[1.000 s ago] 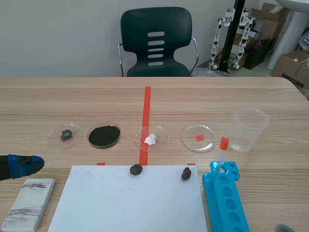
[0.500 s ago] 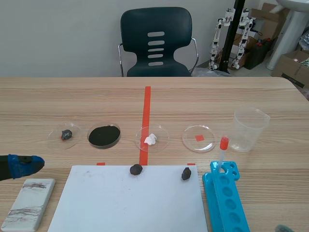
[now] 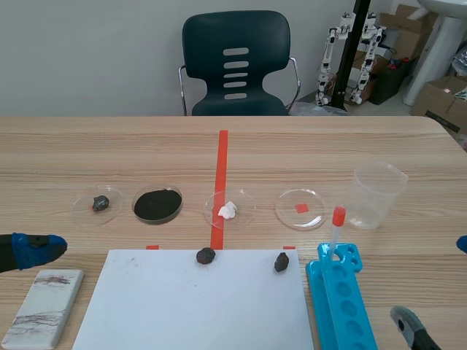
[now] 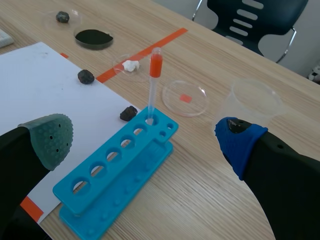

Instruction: Pick up the dropper by the top with the right hand

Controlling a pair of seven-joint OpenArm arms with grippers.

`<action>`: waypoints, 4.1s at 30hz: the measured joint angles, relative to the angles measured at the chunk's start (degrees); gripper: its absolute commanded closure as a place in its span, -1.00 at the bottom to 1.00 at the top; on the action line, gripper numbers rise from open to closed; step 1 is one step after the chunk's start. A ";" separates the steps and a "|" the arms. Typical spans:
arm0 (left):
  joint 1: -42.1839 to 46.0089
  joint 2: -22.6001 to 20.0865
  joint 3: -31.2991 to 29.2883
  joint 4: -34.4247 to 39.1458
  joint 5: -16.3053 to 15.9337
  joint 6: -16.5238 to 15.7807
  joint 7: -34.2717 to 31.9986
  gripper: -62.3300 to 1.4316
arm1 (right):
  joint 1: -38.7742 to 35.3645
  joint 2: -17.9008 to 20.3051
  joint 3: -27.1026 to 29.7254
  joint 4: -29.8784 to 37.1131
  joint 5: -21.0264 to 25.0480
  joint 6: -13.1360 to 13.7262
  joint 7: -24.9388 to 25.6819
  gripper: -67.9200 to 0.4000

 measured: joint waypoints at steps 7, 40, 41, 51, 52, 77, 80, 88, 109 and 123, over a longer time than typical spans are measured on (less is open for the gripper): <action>0.00 0.02 0.00 0.00 0.00 0.00 0.00 -0.92 | 10.91 2.36 -6.54 -6.43 0.17 2.14 1.49 -0.74; 0.00 0.00 0.00 0.00 0.00 0.00 0.00 -0.92 | 34.45 2.29 -22.27 -22.64 1.51 4.39 1.27 -0.38; 0.00 0.00 0.00 0.00 0.00 0.00 0.00 -0.92 | 34.45 2.29 -22.27 -22.64 1.51 4.39 1.27 -0.34; 0.00 0.00 0.00 0.00 0.00 0.00 0.00 -0.92 | 34.42 2.29 -22.27 -22.64 1.51 4.20 1.25 -0.08; 0.00 0.00 0.00 0.00 0.00 0.00 0.00 -0.92 | 34.40 2.29 -22.27 -22.64 1.49 3.34 0.96 -0.08; 0.00 0.00 0.00 0.00 0.00 0.00 0.00 -0.92 | 34.12 2.29 -22.23 -22.64 1.49 2.71 0.52 0.28; 0.00 0.00 0.00 0.00 0.00 0.00 0.00 -0.92 | 34.12 2.29 -22.23 -22.64 0.48 2.73 2.01 0.28; 0.00 0.00 0.00 0.00 0.00 0.00 0.00 -0.92 | 34.12 2.29 -22.23 -22.64 -0.02 2.73 2.21 0.33; 0.00 0.00 0.00 0.00 0.00 0.00 0.00 -0.92 | 33.05 2.29 -22.23 -22.64 0.00 1.70 2.43 0.57; 0.00 0.00 0.00 0.00 0.00 0.00 0.00 -0.92 | 31.95 2.49 -22.23 -22.64 0.13 0.11 5.20 0.42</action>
